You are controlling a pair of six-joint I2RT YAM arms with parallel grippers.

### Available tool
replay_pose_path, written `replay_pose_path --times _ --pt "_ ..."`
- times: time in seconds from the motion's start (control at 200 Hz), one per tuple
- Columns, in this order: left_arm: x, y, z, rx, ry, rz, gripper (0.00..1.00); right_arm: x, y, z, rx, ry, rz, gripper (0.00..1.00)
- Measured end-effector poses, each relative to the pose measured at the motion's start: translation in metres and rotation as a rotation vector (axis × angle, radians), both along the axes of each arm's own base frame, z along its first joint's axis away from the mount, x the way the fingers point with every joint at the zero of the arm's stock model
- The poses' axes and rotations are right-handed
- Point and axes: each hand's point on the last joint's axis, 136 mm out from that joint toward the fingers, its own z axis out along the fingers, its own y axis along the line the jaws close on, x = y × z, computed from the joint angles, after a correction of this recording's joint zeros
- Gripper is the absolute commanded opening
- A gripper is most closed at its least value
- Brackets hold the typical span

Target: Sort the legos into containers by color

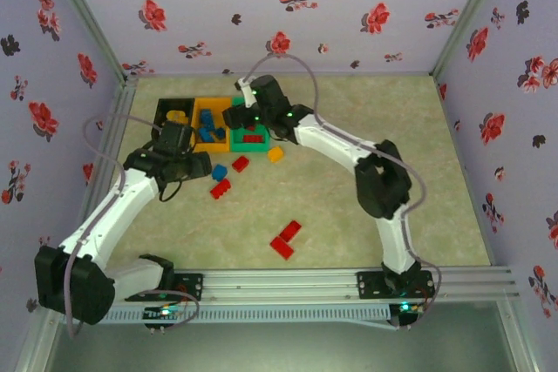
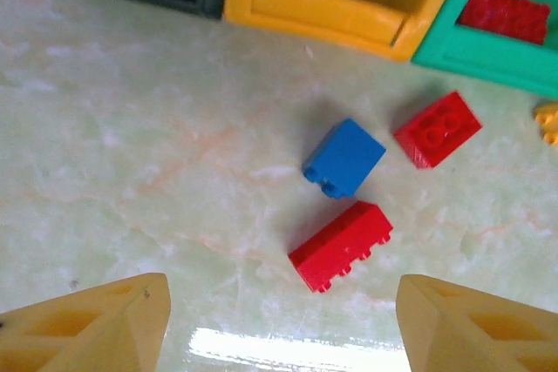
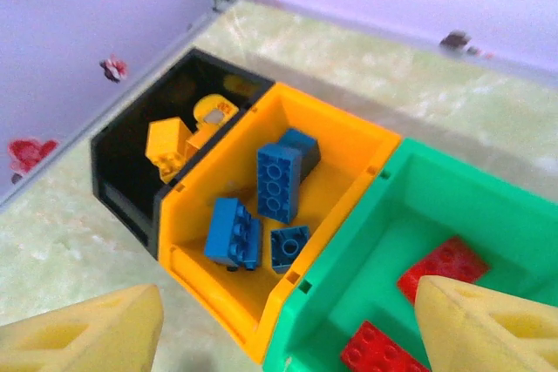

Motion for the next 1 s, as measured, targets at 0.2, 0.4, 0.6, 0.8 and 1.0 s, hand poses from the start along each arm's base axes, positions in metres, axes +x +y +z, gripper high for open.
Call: replay_pose_path --times 0.2,0.4,0.6,0.8,1.0 --pt "-0.003 -0.009 -0.029 0.023 0.073 -0.022 0.69 -0.026 -0.038 0.047 0.051 -0.064 -0.057 0.78" --pt "-0.001 -0.023 -0.06 0.041 0.129 -0.064 0.67 -0.036 -0.057 0.019 0.004 -0.025 -0.096 0.78" --pt "0.002 -0.037 -0.085 0.059 0.179 -0.112 0.64 -0.04 -0.07 -0.017 -0.046 0.039 -0.127 0.77" --pt "0.003 -0.043 -0.099 0.069 0.207 -0.15 0.55 -0.042 -0.077 -0.027 -0.055 0.06 -0.144 0.77" --pt "0.005 -0.052 -0.105 0.057 0.212 -0.181 0.52 -0.041 -0.081 -0.024 -0.052 0.057 -0.156 0.77"
